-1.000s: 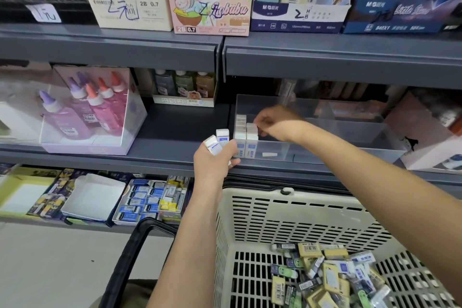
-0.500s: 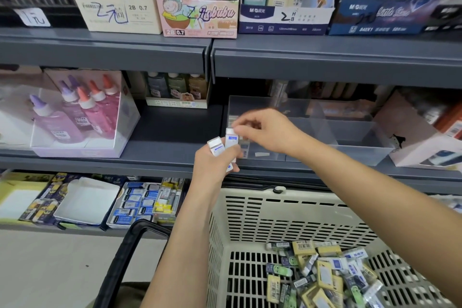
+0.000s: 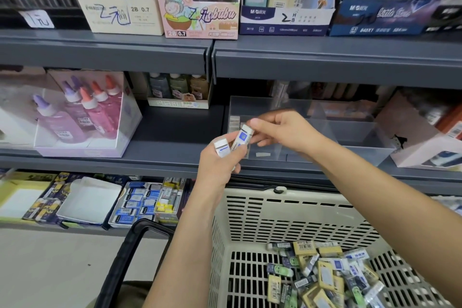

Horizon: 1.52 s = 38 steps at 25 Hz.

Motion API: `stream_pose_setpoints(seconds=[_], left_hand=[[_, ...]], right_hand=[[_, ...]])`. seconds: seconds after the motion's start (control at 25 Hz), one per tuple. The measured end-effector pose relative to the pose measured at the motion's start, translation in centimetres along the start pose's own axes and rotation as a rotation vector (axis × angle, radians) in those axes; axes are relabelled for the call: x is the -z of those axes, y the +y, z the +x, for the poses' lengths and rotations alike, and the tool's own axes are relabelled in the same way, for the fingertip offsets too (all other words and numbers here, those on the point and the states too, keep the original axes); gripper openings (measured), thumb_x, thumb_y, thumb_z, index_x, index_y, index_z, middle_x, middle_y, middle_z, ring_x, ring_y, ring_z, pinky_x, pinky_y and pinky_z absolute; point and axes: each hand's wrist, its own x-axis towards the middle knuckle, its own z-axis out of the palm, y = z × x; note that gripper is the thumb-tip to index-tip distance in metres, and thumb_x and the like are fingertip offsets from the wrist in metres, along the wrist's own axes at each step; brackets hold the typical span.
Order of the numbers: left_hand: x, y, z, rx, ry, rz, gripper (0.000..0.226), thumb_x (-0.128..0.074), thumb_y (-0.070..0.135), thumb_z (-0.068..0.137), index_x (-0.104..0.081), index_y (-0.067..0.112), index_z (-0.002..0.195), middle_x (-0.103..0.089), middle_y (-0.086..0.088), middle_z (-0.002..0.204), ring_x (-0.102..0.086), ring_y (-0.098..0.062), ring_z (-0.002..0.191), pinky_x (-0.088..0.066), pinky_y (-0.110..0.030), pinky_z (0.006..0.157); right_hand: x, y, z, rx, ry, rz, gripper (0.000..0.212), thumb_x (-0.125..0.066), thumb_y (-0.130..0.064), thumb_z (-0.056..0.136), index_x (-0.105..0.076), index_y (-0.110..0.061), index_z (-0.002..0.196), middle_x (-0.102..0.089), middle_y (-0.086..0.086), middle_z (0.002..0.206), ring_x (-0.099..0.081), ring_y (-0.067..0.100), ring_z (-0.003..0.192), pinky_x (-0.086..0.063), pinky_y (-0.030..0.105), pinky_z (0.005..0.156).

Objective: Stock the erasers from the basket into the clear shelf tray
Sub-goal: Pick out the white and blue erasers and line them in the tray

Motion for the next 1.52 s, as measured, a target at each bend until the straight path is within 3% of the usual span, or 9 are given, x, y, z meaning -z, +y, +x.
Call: stream_pose_setpoints(seconds=[0.16, 0.24, 0.4, 0.48, 0.64, 1.0, 1.12, 1.24, 1.52], left_hand=[[0.0, -0.2, 0.3, -0.04, 0.057, 0.06, 0.027, -0.064, 0.007, 0.084, -0.066, 0.027, 0.103, -0.067, 0.01, 0.073, -0.051, -0.007, 0.058, -0.04, -0.021, 0.049], [0.0, -0.2, 0.4, 0.005, 0.146, 0.003, 0.025, -0.062, 0.01, 0.084, -0.061, 0.026, 0.102, -0.066, 0.005, 0.078, -0.053, -0.007, 0.059, -0.04, -0.02, 0.047], [0.3, 0.2, 0.7, 0.07, 0.233, -0.163, 0.022, -0.05, 0.014, 0.069, -0.043, 0.018, 0.09, -0.056, -0.004, 0.075, -0.053, -0.011, 0.059, -0.036, -0.02, 0.041], [0.4, 0.2, 0.7, 0.044, 0.252, -0.109, 0.015, -0.051, 0.009, 0.078, -0.043, 0.016, 0.089, -0.059, -0.003, 0.073, -0.055, -0.011, 0.059, -0.038, -0.02, 0.041], [0.7, 0.0, 0.5, -0.001, 0.306, -0.041, 0.01, -0.06, 0.011, 0.089, -0.056, 0.018, 0.096, -0.065, 0.007, 0.079, -0.064, -0.002, 0.071, -0.054, -0.019, 0.058], [1.6, 0.0, -0.2, -0.139, 0.279, 0.112, 0.023, -0.058, 0.009, 0.09, -0.062, 0.031, 0.097, -0.068, 0.009, 0.093, -0.062, 0.003, 0.077, -0.049, -0.013, 0.062], [1.0, -0.1, -0.1, -0.13, 0.262, 0.106, 0.019, -0.058, 0.006, 0.089, -0.061, 0.023, 0.098, -0.068, 0.003, 0.092, -0.062, 0.002, 0.073, -0.048, -0.012, 0.058], [0.7, -0.1, -0.1, -0.134, 0.224, 0.104, 0.018, -0.058, 0.005, 0.089, -0.061, 0.021, 0.096, -0.068, 0.002, 0.089, -0.062, 0.002, 0.07, -0.048, -0.013, 0.057], [-0.4, -0.2, -0.4, -0.157, 0.173, 0.144, 0.017, -0.064, 0.008, 0.086, -0.063, 0.023, 0.092, -0.065, 0.005, 0.084, -0.061, 0.0, 0.071, -0.05, -0.016, 0.061]], right_hand=[[0.0, 0.1, 0.3, -0.042, -0.002, -0.131, 0.009, -0.059, -0.018, 0.089, -0.068, -0.016, 0.086, -0.072, -0.009, 0.065, -0.069, 0.003, 0.064, -0.05, 0.011, 0.053], [0.6, -0.2, 1.1, -0.019, 0.125, -0.081, 0.007, -0.06, -0.012, 0.088, -0.066, -0.011, 0.087, -0.071, -0.006, 0.064, -0.067, 0.002, 0.057, -0.05, 0.012, 0.051], [2.3, -0.2, 3.8, 0.011, 0.38, -0.24, 0.006, -0.059, -0.017, 0.089, -0.064, -0.018, 0.085, -0.071, 0.009, 0.091, -0.068, 0.018, 0.075, -0.054, 0.033, 0.082], [2.1, 0.2, 4.7, 0.025, 0.375, -0.496, 0.012, -0.057, -0.022, 0.089, -0.065, -0.019, 0.097, -0.071, 0.006, 0.098, -0.066, 0.022, 0.091, -0.048, 0.033, 0.09], [0.6, 0.9, 5.5, 0.018, 0.264, -0.644, 0.012, -0.057, -0.02, 0.089, -0.067, -0.023, 0.095, -0.069, -0.004, 0.092, -0.064, 0.014, 0.088, -0.04, 0.018, 0.076], [-0.2, 1.9, 5.8, 0.0, 0.118, -0.857, 0.027, -0.044, -0.018, 0.095, -0.064, -0.018, 0.115, -0.064, 0.004, 0.12, -0.058, 0.025, 0.108, -0.041, 0.025, 0.092], [-0.2, 0.9, 4.1, 0.14, 0.27, -0.74, 0.018, -0.05, -0.028, 0.092, -0.067, -0.024, 0.097, -0.07, -0.002, 0.094, -0.063, 0.015, 0.085, -0.049, 0.029, 0.081], [-1.2, -0.3, 1.6, 0.196, 0.073, -0.452, 0.009, -0.056, -0.036, 0.089, -0.063, -0.035, 0.084, -0.066, -0.011, 0.071, -0.059, -0.003, 0.058, -0.052, 0.025, 0.068], [-0.9, -0.2, 0.6, 0.109, 0.02, -0.334, 0.007, -0.06, -0.031, 0.088, -0.066, -0.027, 0.089, -0.067, -0.008, 0.064, -0.062, 0.004, 0.056, -0.049, 0.016, 0.061]])
